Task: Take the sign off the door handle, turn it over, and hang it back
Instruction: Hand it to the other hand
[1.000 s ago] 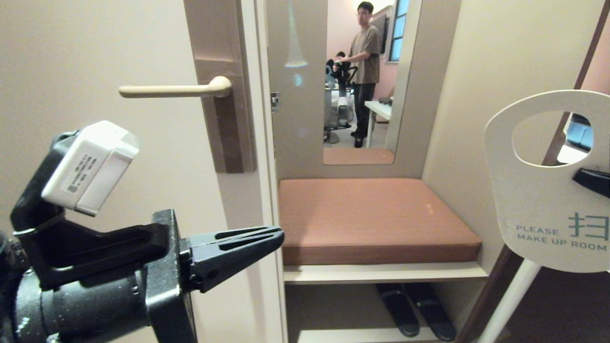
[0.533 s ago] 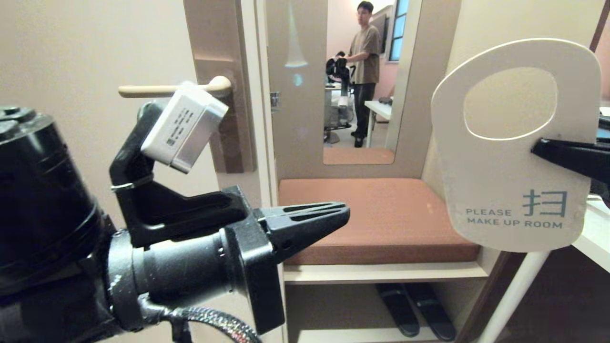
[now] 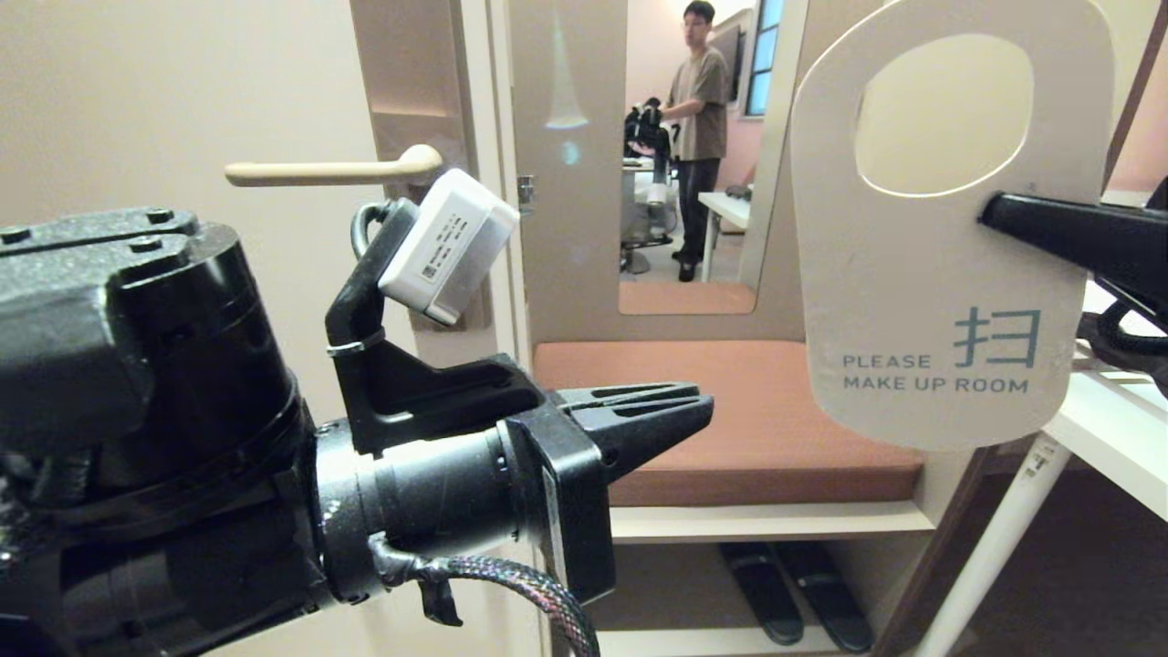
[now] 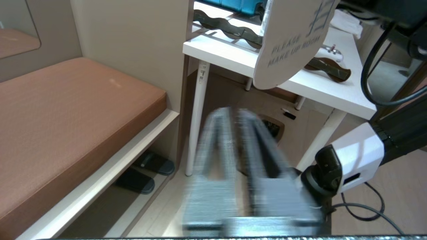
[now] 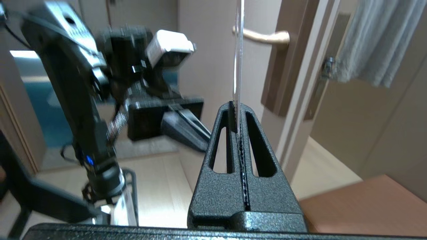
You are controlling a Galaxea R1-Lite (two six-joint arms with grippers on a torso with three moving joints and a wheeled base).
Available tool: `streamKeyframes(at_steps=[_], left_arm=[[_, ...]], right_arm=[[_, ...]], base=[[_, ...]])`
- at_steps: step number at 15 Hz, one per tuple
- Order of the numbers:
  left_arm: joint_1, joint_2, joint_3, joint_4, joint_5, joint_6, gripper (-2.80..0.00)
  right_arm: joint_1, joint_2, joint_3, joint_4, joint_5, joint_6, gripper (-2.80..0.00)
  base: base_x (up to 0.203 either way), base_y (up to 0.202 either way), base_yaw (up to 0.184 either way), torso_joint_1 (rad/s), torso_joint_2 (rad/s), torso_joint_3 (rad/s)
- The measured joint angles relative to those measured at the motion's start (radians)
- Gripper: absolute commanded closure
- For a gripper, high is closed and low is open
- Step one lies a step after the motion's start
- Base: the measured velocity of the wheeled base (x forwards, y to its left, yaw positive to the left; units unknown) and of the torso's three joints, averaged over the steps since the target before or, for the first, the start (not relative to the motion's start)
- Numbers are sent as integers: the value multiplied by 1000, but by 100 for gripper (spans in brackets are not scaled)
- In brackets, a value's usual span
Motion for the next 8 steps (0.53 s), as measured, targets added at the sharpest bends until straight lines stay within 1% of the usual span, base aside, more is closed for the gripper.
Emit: streamKeyframes(at_steps=[2, 6, 8], left_arm=[[0, 13, 0, -7, 2, 0, -280], [0, 24, 4, -8, 0, -1, -280], [1, 33, 1, -36, 0, -2, -280]], right_arm=[[1, 23, 1, -58, 0, 38, 0], [11, 59, 2, -72, 0, 42, 0], [22, 78, 2, -102, 0, 43, 0]], base=[[0, 0, 0, 0, 0, 0], [0, 0, 0, 0, 0, 0], [0, 0, 0, 0, 0, 0]])
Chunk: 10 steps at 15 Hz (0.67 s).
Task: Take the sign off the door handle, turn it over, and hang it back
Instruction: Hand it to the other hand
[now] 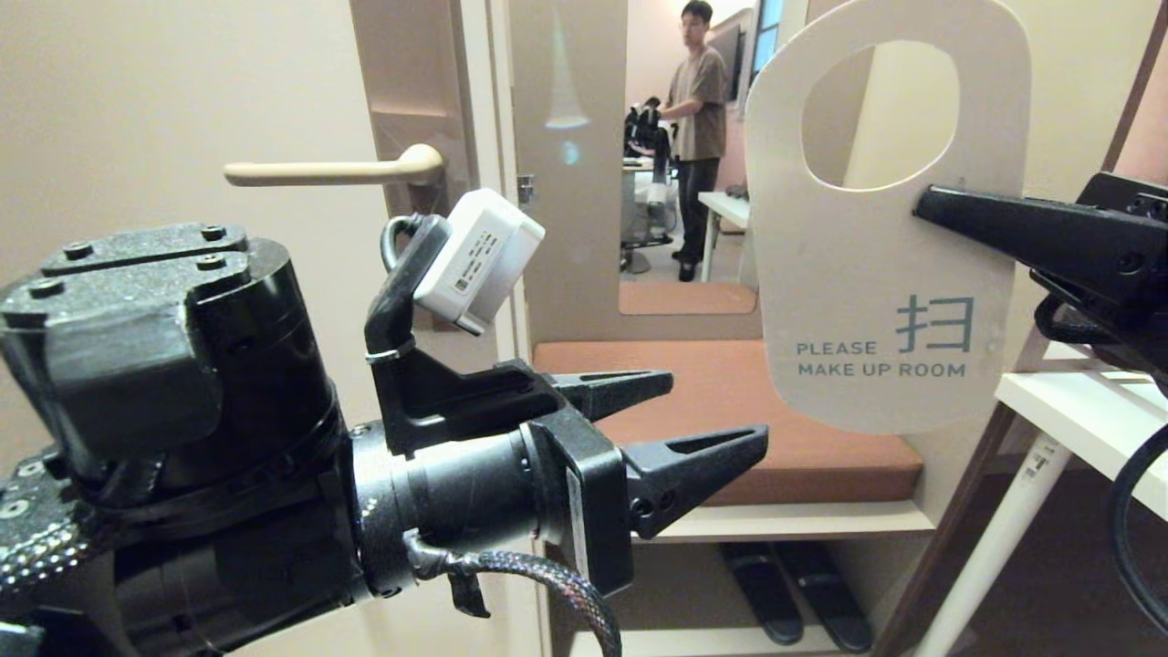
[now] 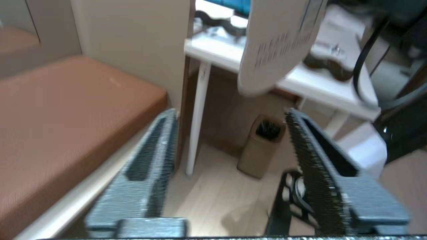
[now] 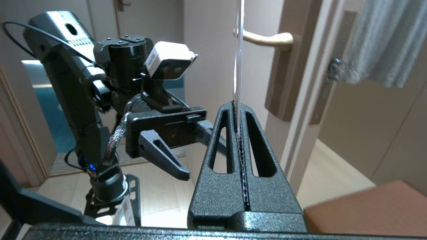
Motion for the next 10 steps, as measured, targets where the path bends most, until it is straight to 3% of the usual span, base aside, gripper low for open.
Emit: streamKeyframes(at_steps=[3, 10], left_arm=[[1, 29, -2, -114, 2, -31, -280], [5, 52, 4, -125, 1, -56, -280]], right_arm=[[24, 39, -1, -82, -1, 43, 0], [88, 99, -8, -165, -2, 88, 0]], base=[[0, 0, 0, 0, 0, 0], [0, 0, 0, 0, 0, 0]])
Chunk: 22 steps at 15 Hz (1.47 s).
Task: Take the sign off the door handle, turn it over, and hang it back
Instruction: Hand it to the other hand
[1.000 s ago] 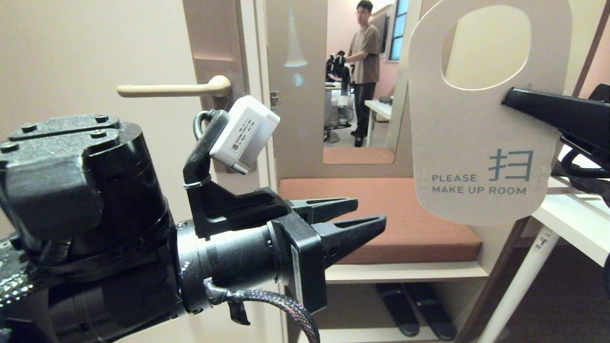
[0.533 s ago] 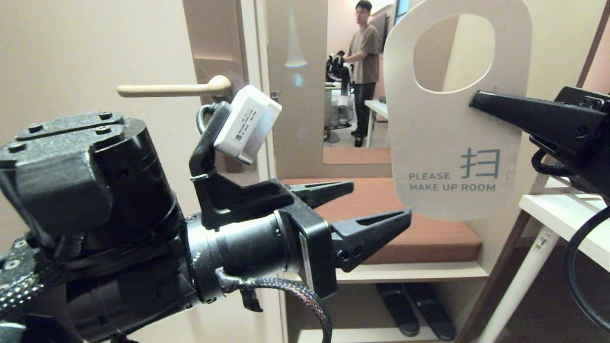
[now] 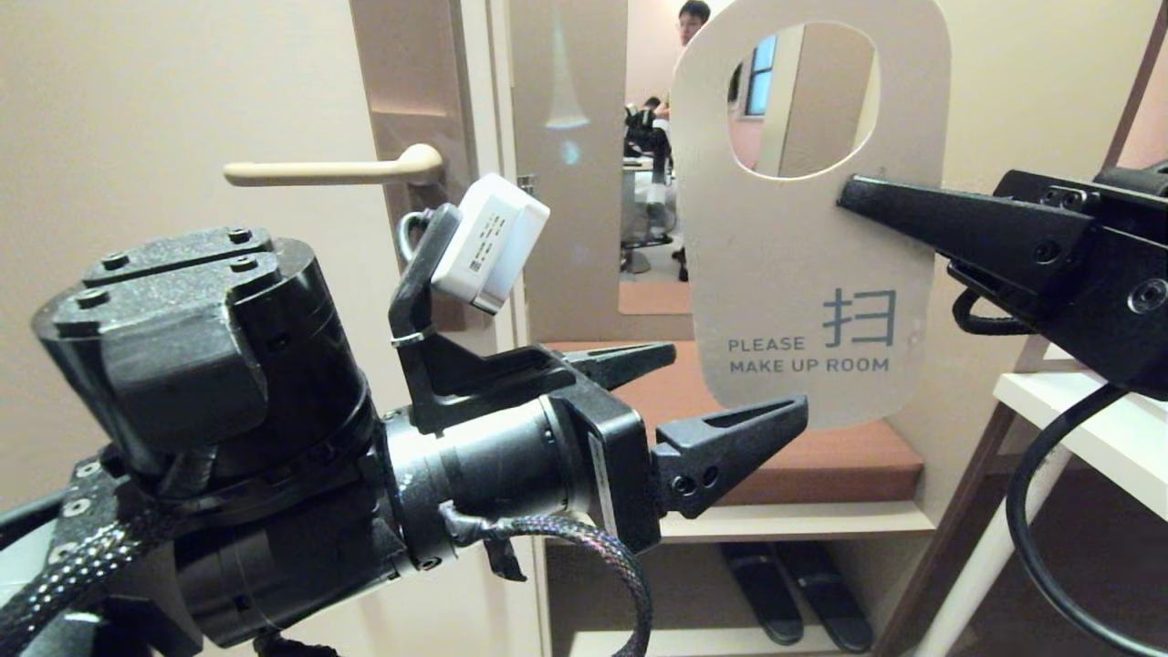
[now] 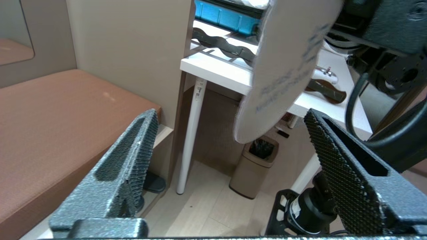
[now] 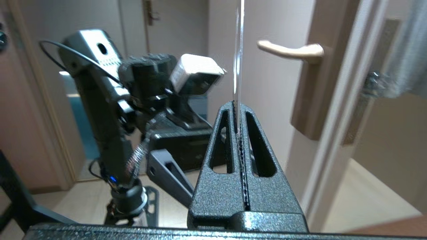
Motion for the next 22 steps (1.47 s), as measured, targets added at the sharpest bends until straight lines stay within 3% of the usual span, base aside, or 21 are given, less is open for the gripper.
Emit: streamKeyframes(at_steps=[5, 10, 22], left_arm=[[2, 0, 0, -4, 1, -21, -280], [7, 0, -3, -34, 1, -42, -280], [2, -7, -18, -42, -8, -84, -280]], right_arm=[[9, 29, 2, -98, -10, 84, 0], [31, 51, 14, -231, -107, 236, 0], [148, 49, 77, -259, -111, 237, 0]], base=[[0, 0, 0, 0, 0, 0], [0, 0, 0, 0, 0, 0], [0, 0, 0, 0, 0, 0]])
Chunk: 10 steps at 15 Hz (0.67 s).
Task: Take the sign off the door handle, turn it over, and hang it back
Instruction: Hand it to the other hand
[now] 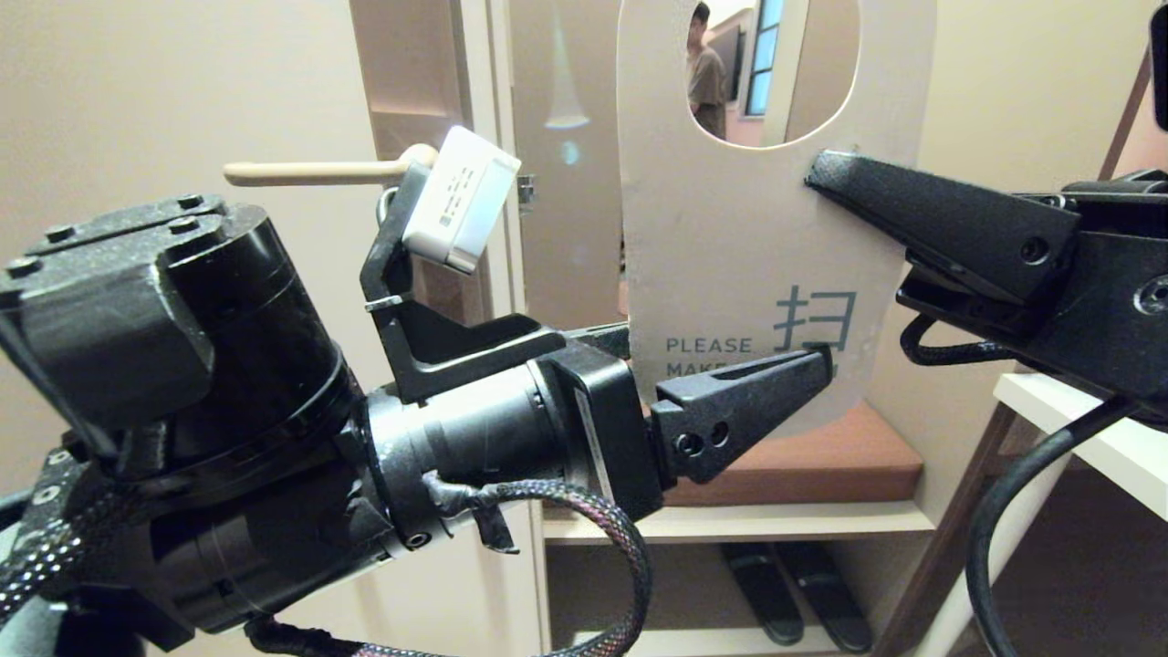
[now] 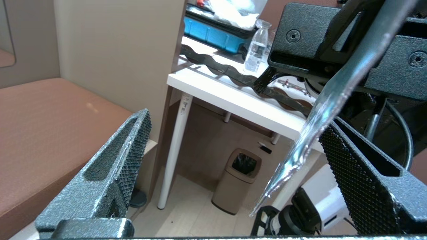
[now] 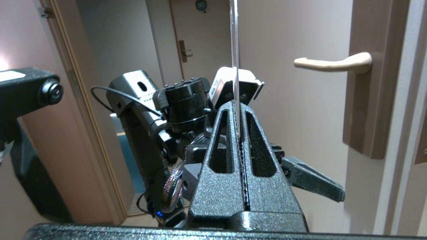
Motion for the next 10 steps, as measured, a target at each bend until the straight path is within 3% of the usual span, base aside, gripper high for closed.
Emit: streamKeyframes(at_steps=[10], left_arm=[[-67, -1, 34, -24, 2, 3, -280]], right_arm=[[31, -48, 65, -1, 2, -3, 0]], base=[[0, 0, 0, 0, 0, 0]])
